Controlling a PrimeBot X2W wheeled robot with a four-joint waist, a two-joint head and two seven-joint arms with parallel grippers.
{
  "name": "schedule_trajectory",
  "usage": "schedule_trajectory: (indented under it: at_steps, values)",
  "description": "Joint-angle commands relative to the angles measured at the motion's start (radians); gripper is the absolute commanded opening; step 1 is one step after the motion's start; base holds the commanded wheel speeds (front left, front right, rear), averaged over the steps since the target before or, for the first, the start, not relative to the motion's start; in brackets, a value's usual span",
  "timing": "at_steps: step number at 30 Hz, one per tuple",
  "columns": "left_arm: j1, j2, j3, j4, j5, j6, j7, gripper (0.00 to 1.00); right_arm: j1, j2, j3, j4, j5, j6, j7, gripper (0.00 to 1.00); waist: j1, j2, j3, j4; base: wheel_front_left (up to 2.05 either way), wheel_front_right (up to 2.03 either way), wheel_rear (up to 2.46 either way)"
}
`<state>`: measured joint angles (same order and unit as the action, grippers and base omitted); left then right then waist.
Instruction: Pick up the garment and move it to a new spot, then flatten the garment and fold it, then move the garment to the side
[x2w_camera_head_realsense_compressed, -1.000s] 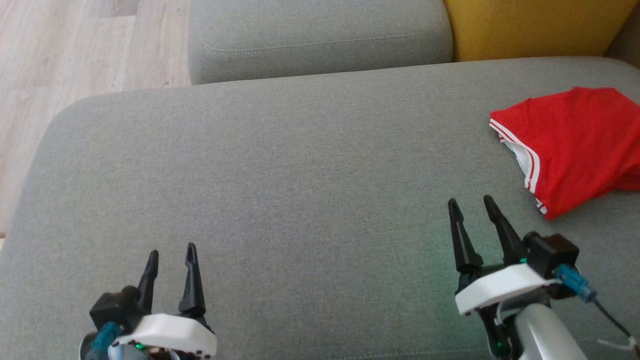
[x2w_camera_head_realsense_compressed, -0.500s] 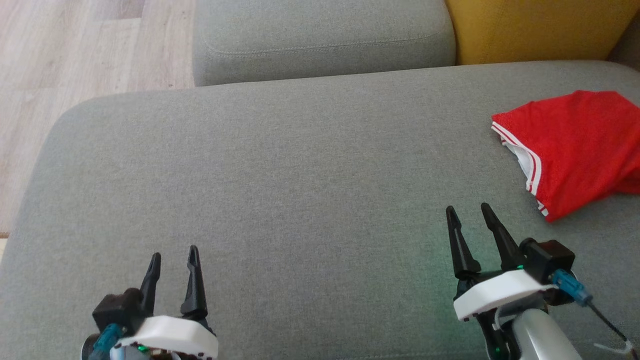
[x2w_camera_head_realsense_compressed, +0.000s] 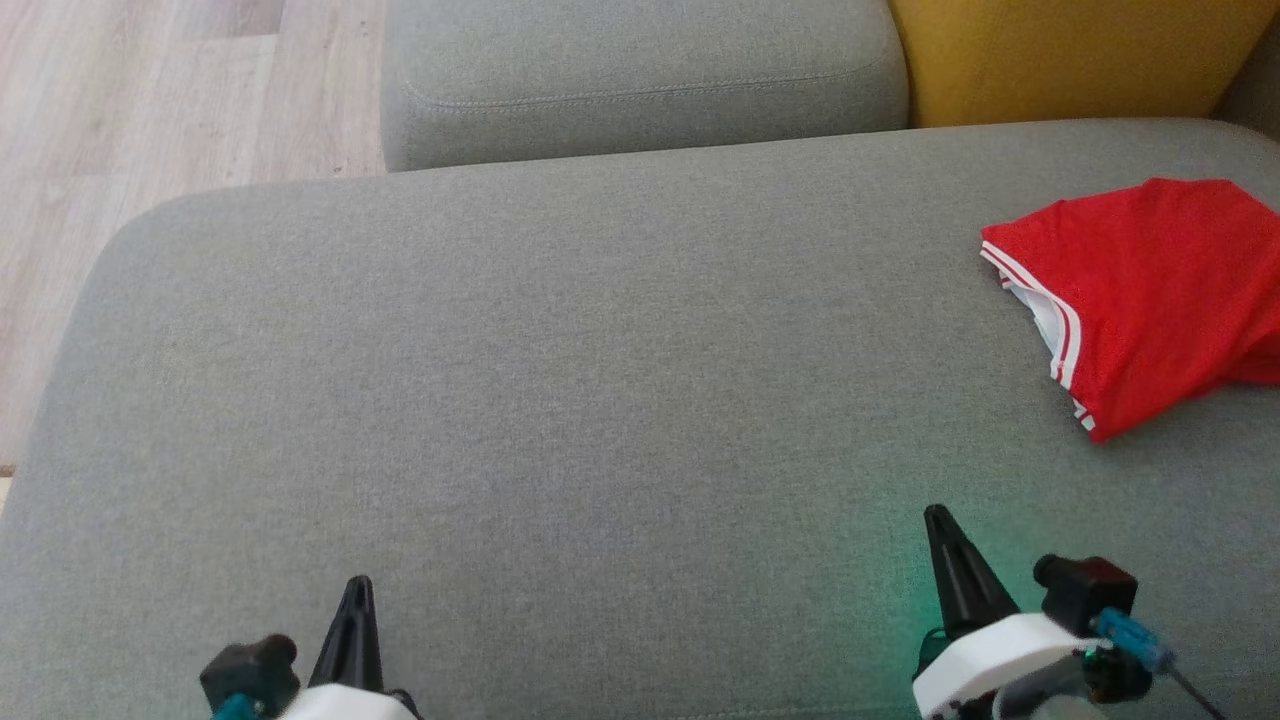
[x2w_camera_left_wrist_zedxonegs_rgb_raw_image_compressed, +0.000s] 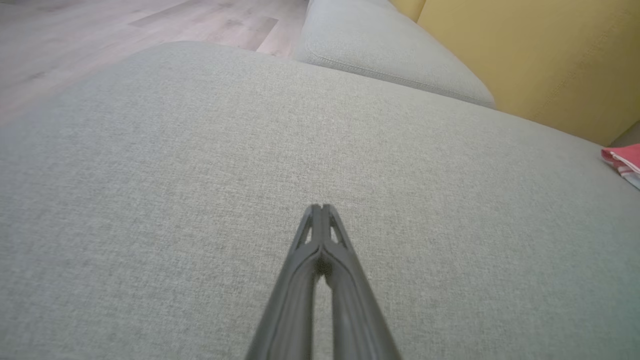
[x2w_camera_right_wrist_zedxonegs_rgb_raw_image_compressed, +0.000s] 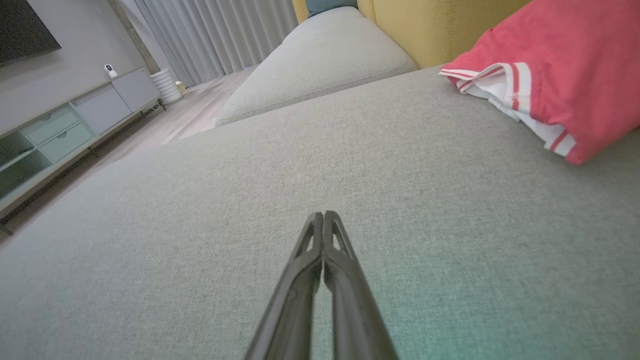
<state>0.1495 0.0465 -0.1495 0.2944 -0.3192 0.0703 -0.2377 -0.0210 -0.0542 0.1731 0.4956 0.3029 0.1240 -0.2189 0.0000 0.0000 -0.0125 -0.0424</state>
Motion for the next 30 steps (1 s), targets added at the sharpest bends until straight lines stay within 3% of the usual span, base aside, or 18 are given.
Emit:
schedule_trajectory:
  at_steps: [1,30]
  values:
    - [-0.041,0.001,0.01,-0.033,-0.027,-0.006,0.006,0.0,-0.051,-0.002,-0.01,-0.041,0.031,0.0,0.004,0.0,0.0,0.0,0.0,0.001,0.0,0.0,0.0]
    - [-0.094,0.006,0.067,-0.036,-0.339,-0.053,0.086,0.0,-0.059,-0.009,-0.066,-0.092,0.351,0.002,0.075,0.0,0.0,0.0,0.004,0.011,0.0,0.0,0.0]
